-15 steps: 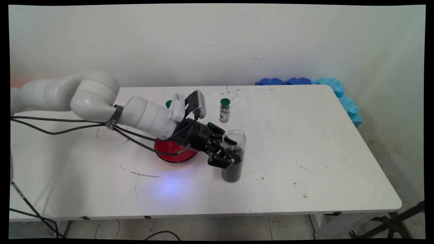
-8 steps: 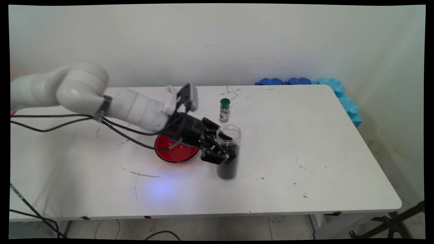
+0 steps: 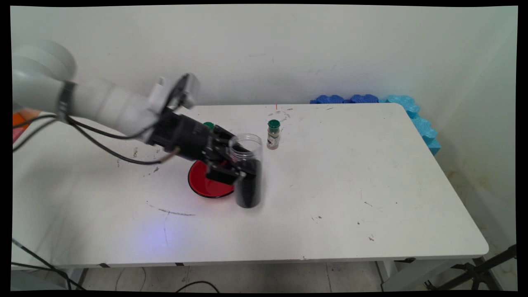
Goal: Pour the black seasoning powder in the red bowl
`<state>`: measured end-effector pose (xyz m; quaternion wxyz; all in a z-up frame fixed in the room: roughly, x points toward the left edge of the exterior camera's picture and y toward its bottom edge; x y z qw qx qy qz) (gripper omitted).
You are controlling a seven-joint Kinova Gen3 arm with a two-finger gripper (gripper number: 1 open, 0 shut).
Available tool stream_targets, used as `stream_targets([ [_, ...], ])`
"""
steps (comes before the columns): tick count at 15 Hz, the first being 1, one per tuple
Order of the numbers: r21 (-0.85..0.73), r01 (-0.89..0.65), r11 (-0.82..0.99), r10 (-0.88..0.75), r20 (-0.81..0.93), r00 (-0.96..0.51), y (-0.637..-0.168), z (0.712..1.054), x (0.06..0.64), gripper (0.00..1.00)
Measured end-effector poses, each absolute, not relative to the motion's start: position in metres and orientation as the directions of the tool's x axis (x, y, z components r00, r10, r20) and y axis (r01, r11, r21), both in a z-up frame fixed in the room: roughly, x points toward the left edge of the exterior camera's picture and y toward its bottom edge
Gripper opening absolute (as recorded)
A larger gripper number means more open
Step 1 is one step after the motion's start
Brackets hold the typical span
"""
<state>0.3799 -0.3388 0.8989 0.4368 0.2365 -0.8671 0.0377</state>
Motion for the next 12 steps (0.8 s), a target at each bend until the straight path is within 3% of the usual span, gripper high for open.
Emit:
stream_targets([
  [12,0.220,-0.472,0.854,-0.470,0.717,-0.516,-0.301,0.966,0.471,0.00],
])
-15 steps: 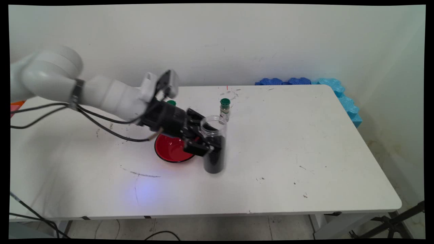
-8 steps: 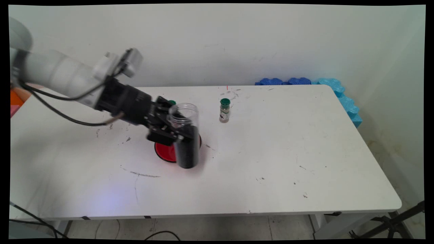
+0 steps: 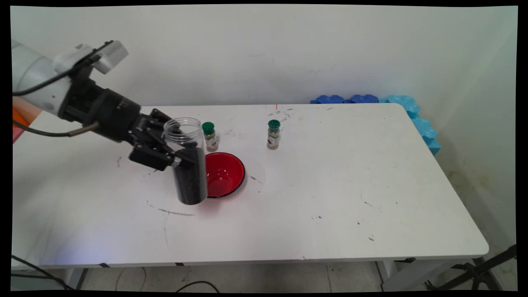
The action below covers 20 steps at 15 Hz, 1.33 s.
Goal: Pour the black seasoning powder in the red bowl
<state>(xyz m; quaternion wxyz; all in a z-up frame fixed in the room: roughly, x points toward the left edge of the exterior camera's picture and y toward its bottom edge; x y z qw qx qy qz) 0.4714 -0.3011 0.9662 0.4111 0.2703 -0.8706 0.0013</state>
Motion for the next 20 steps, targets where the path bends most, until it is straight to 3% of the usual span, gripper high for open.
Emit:
stream_targets([
  [8,0.314,-0.492,0.812,-0.562,0.649,-0.514,-0.297,0.965,0.484,0.00],
  [20,0.558,-0.657,0.507,-0.859,0.392,-0.330,-0.313,0.916,0.476,0.00],
])
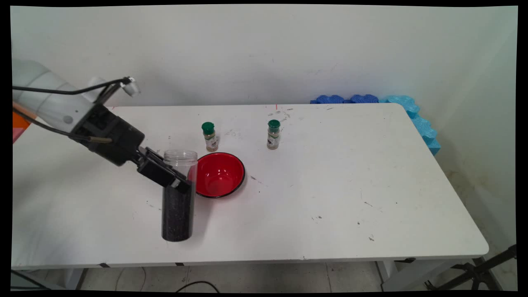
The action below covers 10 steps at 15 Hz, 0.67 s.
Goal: Pour the black seasoning powder in the red bowl
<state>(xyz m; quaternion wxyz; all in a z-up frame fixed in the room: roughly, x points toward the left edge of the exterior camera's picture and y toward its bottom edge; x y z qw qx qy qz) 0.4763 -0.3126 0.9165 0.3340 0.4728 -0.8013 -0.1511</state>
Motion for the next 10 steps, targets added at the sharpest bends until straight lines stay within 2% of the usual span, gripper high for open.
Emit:
stream_targets([
  [10,0.689,-0.695,0.204,-0.978,0.172,-0.117,-0.335,0.883,0.465,0.00],
])
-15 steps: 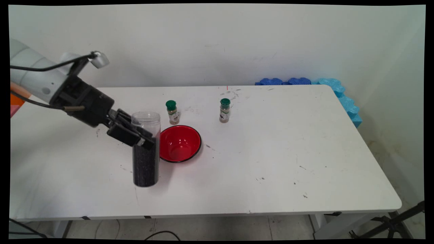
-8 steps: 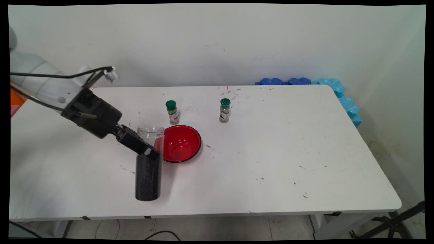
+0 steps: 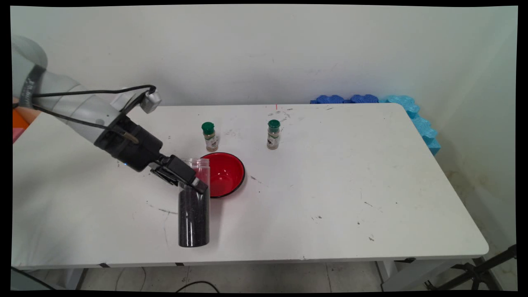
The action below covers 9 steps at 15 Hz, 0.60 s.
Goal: Pour the black seasoning powder in the red bowl
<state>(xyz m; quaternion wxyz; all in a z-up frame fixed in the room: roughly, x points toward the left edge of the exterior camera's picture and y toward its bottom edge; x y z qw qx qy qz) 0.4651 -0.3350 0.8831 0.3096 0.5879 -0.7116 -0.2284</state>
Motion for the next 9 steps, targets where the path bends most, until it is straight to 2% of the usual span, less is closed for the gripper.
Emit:
stream_targets([
  [9,0.749,-0.659,-0.063,-0.998,-0.031,0.060,-0.354,0.870,0.468,0.00],
])
